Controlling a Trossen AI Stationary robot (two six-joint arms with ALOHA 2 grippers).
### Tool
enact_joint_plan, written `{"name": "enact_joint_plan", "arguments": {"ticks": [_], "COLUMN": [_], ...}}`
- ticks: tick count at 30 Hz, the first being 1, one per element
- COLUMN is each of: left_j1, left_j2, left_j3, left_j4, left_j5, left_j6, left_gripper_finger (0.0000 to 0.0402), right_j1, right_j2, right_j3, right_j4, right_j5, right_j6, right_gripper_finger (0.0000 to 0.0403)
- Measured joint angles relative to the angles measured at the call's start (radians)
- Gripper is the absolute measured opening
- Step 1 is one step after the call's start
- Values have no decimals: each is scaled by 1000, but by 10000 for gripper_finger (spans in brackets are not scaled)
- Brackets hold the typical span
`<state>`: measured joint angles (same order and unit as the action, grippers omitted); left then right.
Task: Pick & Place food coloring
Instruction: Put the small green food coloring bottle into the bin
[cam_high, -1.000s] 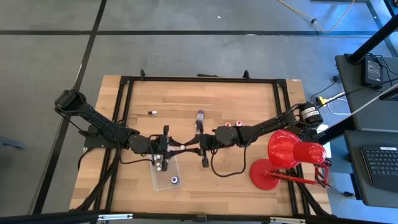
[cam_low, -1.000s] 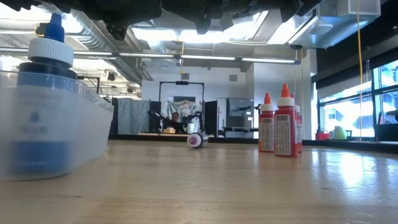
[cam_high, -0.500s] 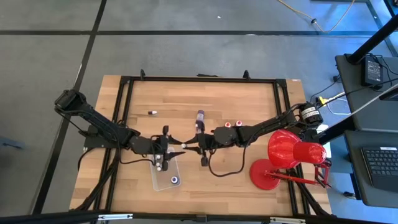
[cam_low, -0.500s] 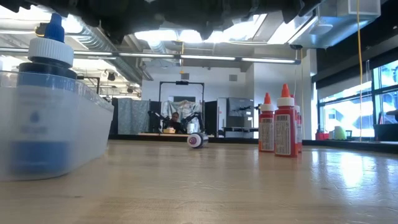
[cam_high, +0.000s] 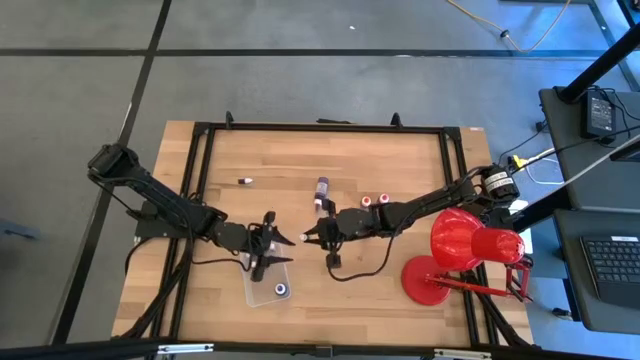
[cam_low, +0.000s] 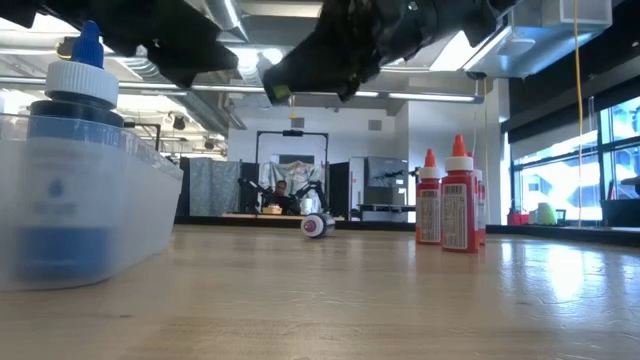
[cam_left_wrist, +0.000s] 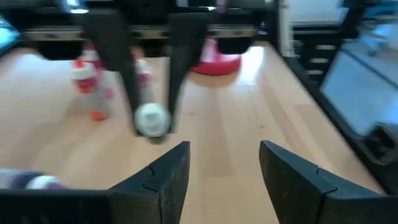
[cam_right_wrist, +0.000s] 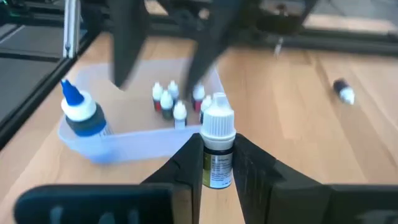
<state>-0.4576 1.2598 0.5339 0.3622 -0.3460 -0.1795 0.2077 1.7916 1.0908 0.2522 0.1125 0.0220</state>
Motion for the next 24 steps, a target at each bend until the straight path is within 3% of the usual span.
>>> {"name": "enact_joint_plan", "arguments": {"ticks": [3, 7, 14, 18, 24], "left_j1": [0, 2, 14, 38, 73], "left_j2": [0, 0, 0, 0, 0], "left_j3": [0, 0, 0, 0, 30], "left_j4": [0, 0, 0, 0, -15], "left_j5": [33, -12, -66, -90, -44], "left_j6": [7, 7, 36, 116, 307], "left_gripper_finger": [185, 185, 185, 185, 184], "right_j1": [1, 1, 2, 2, 1], "right_j2": [0, 0, 0, 0, 0], "right_j3": [0, 0, 0, 0, 0], "right_j4": [-23, -31, -29, -27, -28], "right_j5": [-27, -82, -88, -89, -98], "right_j6": [27, 54, 100, 111, 138], "right_gripper_finger": [75, 73, 76, 76, 76]}}
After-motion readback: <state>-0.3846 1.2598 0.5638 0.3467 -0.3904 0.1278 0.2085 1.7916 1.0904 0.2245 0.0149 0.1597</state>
